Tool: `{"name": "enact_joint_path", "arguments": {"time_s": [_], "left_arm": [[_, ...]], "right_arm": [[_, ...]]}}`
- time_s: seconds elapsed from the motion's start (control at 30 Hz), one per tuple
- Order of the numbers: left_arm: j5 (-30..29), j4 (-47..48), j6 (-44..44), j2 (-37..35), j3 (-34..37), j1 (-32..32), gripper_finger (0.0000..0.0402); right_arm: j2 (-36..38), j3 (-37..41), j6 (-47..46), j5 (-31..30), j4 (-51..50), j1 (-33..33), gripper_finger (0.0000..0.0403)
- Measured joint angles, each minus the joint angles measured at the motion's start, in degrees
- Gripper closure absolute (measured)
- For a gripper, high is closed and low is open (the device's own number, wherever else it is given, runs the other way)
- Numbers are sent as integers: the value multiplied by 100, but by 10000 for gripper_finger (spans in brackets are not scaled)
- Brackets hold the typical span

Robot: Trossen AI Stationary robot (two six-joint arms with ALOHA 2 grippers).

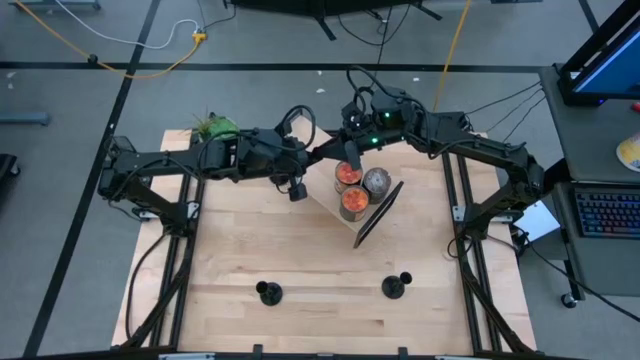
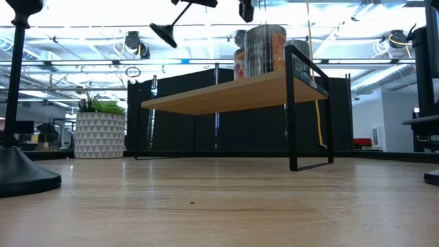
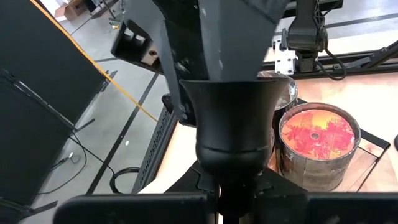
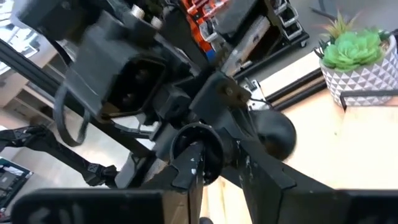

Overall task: Pick & Place candle stick holders
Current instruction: Put the top black candle holder on the shelf

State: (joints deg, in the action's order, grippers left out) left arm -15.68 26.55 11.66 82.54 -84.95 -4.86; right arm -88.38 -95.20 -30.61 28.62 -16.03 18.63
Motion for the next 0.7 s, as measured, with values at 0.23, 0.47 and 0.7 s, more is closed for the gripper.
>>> {"name": "enact_joint_path", "arguments": {"time_s": [0.23, 0.47, 0.7], "left_arm": [[-106, 82, -8, 0, -1, -3, 361], [-105, 72, -116, 0, -2, -66, 377], [-96, 207, -330, -64, -2, -139, 379]], "right_arm": [[0, 1, -15, 13, 146, 0, 312], [4, 1, -11, -1, 164, 11, 312], [74, 1, -10, -1, 125, 114, 312]]}}
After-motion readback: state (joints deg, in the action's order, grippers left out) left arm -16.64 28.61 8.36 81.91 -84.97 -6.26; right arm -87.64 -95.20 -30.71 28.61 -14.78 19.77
